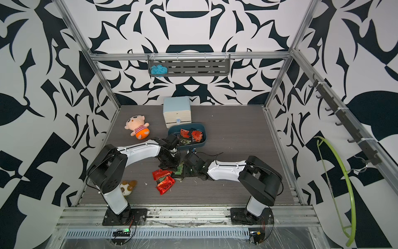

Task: Put the tea bags into the storage box
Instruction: Pick up the tea bag from the center of the board.

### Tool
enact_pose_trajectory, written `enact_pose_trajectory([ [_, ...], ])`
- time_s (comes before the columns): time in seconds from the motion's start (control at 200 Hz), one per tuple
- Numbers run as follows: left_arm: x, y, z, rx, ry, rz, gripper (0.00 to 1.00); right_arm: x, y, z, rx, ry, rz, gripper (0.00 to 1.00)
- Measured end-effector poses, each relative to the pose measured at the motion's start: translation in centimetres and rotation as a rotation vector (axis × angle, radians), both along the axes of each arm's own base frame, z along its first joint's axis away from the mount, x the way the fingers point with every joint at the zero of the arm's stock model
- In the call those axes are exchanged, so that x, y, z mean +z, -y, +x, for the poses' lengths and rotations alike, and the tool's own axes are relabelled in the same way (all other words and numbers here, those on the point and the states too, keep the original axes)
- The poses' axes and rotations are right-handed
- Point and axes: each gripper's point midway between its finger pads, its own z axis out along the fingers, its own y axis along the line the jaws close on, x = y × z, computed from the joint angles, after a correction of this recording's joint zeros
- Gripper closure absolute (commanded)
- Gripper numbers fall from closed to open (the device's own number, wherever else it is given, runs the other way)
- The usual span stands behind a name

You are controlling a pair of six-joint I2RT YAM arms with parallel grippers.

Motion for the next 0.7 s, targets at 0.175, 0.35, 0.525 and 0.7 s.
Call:
enact_pose_trajectory([
  [0.175, -0.1, 0.0, 0.0, 0.001, -0.002, 0.001, 1.00, -0.8, -0.1, 0.1, -0.008, -0.014, -0.012, 0.72],
  [0.35, -0.1, 0.0, 0.0, 0.001, -0.003, 0.002, 1.00, -0.8, -0.3, 0.2, -0.017, -0.016, -0.003, 0.73],
  [0.525, -0.1, 0.0, 0.0, 0.001, -0.003, 0.002, 1.00, -1.2, -0.8, 0.6, -0.022, -0.020, -0.003, 0.74],
  [0.7, -0.2, -0.1, -0.1, 0.000, -0.005, 0.004, 1.00, -1.2, -1.4, 0.9, -0.025, -0.016, 0.008, 0.75],
])
